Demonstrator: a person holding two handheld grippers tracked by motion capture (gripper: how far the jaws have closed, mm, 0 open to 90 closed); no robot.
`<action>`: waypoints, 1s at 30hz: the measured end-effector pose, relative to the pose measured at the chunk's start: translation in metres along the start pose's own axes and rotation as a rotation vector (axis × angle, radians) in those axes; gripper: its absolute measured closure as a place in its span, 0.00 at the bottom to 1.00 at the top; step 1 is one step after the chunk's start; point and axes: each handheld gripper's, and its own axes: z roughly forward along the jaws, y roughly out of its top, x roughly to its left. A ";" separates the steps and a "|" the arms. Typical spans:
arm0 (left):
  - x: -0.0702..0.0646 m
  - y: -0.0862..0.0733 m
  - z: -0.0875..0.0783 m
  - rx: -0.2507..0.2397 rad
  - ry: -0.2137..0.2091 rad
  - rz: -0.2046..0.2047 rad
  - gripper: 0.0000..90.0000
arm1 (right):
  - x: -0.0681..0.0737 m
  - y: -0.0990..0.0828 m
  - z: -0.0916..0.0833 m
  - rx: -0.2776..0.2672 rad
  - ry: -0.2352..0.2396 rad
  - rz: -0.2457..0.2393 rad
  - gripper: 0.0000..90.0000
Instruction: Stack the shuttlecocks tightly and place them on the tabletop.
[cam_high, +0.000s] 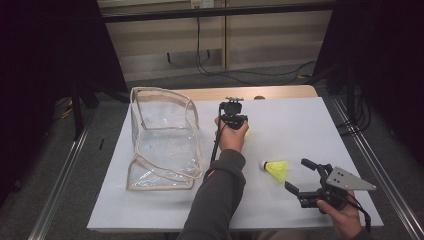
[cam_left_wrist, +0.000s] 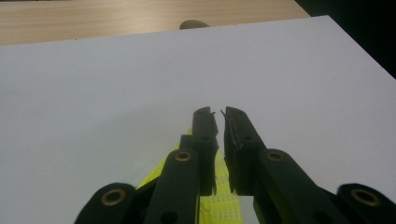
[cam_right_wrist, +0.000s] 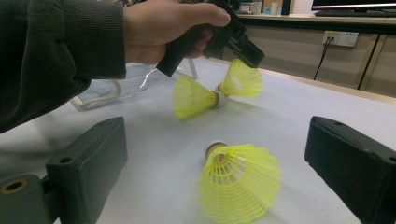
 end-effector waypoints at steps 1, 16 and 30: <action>0.000 0.000 0.000 0.004 -0.006 0.002 0.91 | 0.000 0.000 0.000 0.000 0.001 0.001 0.06; -0.014 -0.001 0.008 0.016 -0.055 0.037 0.83 | 0.000 0.000 0.000 0.002 0.001 0.000 0.06; -0.012 -0.002 0.009 0.045 -0.064 0.035 0.88 | 0.000 0.000 0.000 0.005 0.003 0.001 0.06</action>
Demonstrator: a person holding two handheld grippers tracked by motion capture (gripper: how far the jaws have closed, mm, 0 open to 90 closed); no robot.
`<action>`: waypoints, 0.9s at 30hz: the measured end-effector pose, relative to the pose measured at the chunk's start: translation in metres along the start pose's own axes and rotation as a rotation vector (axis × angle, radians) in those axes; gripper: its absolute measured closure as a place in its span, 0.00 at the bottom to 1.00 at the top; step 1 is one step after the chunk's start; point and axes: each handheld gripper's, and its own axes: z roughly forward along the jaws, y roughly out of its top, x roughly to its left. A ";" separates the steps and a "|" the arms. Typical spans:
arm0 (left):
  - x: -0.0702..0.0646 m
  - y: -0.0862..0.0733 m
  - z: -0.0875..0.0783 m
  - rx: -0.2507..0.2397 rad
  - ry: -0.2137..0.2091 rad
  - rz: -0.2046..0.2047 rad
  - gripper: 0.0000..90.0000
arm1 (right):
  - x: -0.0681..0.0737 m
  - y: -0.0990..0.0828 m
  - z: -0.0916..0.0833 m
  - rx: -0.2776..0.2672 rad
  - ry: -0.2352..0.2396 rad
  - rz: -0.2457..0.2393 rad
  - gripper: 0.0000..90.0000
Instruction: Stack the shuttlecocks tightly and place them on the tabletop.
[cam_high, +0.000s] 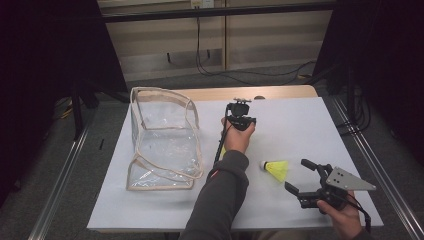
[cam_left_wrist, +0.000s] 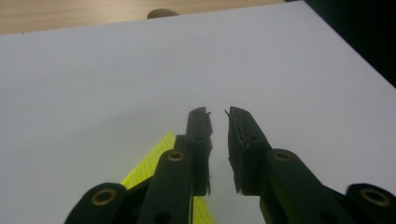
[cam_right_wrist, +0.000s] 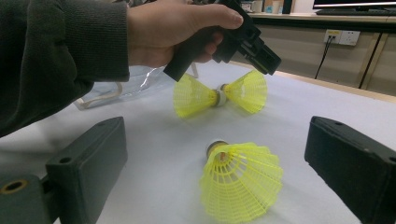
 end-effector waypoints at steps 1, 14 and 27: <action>0.001 0.000 0.000 0.000 -0.001 -0.004 0.90 | 0.000 0.000 0.000 0.001 -0.001 -0.001 0.06; 0.004 0.001 -0.005 0.008 -0.016 0.025 0.94 | 0.000 0.000 0.000 -0.003 0.002 -0.005 0.06; 0.009 0.000 -0.004 0.013 0.010 0.014 0.94 | 0.000 0.000 0.000 0.001 0.002 -0.003 0.06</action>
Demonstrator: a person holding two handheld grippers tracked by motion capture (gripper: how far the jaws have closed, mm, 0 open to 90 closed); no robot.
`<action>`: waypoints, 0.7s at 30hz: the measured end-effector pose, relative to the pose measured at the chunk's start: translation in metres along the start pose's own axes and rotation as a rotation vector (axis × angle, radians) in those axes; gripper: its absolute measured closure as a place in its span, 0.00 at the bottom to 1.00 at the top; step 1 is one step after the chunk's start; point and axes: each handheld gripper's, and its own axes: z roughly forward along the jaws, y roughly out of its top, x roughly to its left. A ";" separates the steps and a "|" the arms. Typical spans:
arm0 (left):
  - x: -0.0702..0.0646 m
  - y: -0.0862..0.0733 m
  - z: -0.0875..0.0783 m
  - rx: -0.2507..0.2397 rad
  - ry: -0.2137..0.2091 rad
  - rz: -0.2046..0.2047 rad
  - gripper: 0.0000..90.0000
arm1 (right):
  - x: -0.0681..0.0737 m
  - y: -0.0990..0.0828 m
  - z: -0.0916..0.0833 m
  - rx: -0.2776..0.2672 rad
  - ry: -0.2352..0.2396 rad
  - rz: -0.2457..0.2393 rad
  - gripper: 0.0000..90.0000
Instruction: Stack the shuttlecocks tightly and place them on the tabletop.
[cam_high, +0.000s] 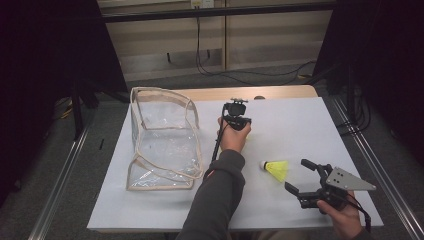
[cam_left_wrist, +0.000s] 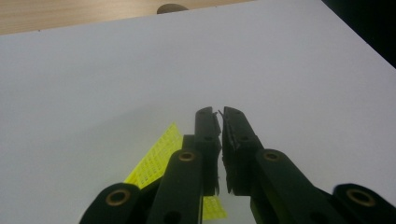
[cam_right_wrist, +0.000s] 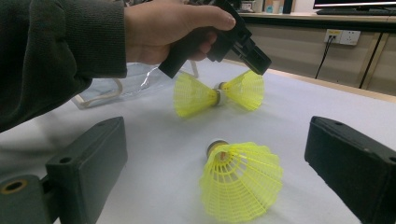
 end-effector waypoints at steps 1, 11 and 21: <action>0.001 0.000 0.000 -0.002 0.003 -0.002 0.94 | 0.000 0.000 0.000 0.000 0.000 -0.001 0.06; 0.004 0.000 -0.002 0.003 0.013 -0.006 0.94 | 0.000 0.000 0.000 -0.001 0.000 -0.003 0.06; 0.006 0.000 -0.003 -0.002 0.025 -0.013 0.94 | 0.000 0.000 0.000 0.001 -0.001 0.000 0.06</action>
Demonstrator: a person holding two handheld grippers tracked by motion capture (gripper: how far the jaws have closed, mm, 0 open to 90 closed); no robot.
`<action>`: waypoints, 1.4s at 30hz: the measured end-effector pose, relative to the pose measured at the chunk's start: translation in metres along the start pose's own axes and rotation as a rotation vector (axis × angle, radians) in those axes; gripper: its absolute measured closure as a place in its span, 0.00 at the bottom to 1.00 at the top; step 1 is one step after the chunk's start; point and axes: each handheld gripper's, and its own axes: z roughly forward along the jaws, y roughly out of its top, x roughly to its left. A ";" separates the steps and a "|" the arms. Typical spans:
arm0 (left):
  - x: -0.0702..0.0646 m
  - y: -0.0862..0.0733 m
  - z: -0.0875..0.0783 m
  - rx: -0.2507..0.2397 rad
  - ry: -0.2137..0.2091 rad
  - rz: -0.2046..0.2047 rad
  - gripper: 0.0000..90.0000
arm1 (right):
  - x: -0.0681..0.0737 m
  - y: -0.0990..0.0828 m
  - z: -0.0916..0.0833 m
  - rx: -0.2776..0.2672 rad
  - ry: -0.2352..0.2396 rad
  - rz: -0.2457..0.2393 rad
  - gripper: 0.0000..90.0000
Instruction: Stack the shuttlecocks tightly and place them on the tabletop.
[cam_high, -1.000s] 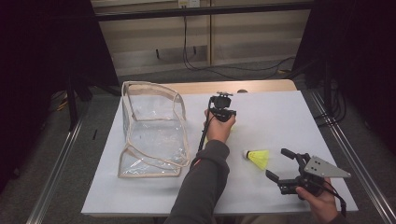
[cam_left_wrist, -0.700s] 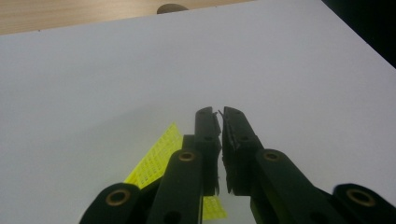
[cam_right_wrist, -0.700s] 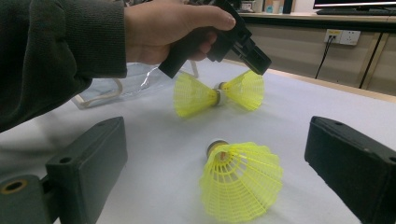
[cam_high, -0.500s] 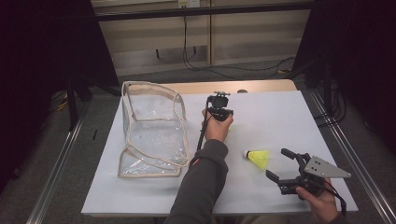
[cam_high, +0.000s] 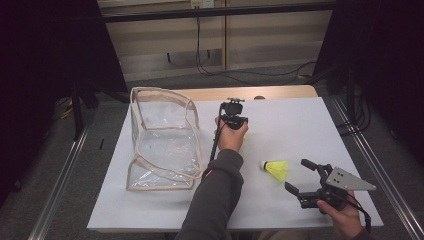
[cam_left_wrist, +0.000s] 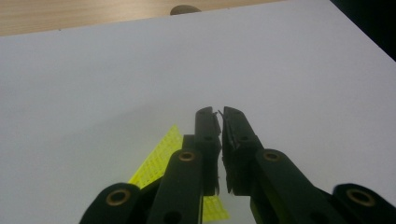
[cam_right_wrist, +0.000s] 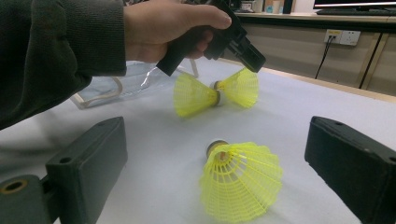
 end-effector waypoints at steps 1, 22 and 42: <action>0.000 0.000 0.000 -0.001 0.001 0.002 0.94 | 0.000 0.000 0.000 -0.001 0.002 0.000 0.06; 0.003 -0.001 -0.002 -0.002 0.010 -0.013 0.95 | 0.000 0.000 0.000 -0.002 0.002 0.002 0.06; -0.002 -0.001 -0.013 -0.027 -0.021 -0.008 0.86 | 0.000 0.000 0.000 -0.001 0.003 -0.007 0.06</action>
